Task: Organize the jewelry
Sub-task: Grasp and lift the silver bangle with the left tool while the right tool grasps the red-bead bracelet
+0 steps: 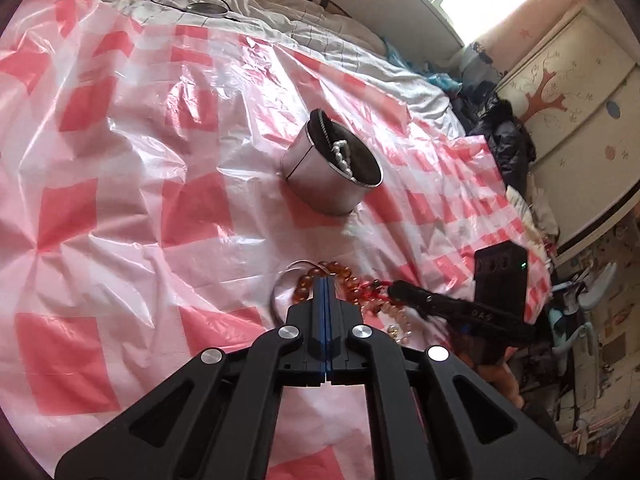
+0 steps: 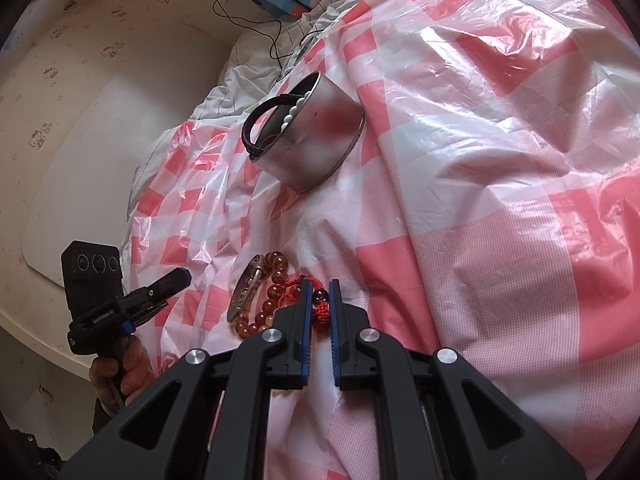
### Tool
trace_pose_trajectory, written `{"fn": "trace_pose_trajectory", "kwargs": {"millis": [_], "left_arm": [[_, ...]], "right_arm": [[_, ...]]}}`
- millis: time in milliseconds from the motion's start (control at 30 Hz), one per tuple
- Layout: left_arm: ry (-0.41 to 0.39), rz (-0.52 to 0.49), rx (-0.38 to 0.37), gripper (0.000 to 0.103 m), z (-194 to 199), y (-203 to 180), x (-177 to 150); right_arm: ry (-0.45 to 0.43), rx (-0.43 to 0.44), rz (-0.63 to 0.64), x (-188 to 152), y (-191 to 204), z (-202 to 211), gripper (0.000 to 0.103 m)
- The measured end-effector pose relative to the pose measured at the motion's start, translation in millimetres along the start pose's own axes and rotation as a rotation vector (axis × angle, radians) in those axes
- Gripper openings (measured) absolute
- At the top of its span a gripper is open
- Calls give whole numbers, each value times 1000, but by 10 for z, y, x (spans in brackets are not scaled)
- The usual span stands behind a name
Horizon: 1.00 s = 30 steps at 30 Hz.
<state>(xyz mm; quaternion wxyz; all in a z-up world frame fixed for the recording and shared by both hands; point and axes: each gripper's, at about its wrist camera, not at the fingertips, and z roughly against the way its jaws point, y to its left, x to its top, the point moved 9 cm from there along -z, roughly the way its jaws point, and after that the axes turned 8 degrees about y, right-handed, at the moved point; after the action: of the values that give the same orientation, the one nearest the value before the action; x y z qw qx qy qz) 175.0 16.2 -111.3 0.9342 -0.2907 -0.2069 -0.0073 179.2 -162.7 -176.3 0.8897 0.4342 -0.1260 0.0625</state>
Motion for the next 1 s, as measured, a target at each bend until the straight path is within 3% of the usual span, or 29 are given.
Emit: {"fn": "trace_pose_trajectory", "kwargs": {"millis": [367, 533, 600, 700, 833, 867, 900, 1000], "left_arm": [[91, 112, 65, 1, -303, 354, -111], [92, 97, 84, 17, -393, 323, -91], [96, 80, 97, 30, -424, 289, -90], [102, 68, 108, 36, -479, 253, -86], [106, 37, 159, 31, -531, 250, -88], [109, 20, 194, 14, -540, 261, -96], [118, 11, 211, 4, -553, 267, -108], [108, -14, 205, 2, -512, 208, -108]], "right_arm": [[8, 10, -3, 6, 3, -14, 9], [10, 21, 1, 6, 24, -24, 12], [10, 25, 2, 4, 37, -32, 13], [11, 34, 6, 13, 36, -26, 15], [12, 35, 6, 18, 41, -35, 15], [12, 34, 6, 19, 37, -32, 15], [12, 33, 6, 19, 37, -34, 15], [12, 24, 9, 25, 36, -37, 15]]}}
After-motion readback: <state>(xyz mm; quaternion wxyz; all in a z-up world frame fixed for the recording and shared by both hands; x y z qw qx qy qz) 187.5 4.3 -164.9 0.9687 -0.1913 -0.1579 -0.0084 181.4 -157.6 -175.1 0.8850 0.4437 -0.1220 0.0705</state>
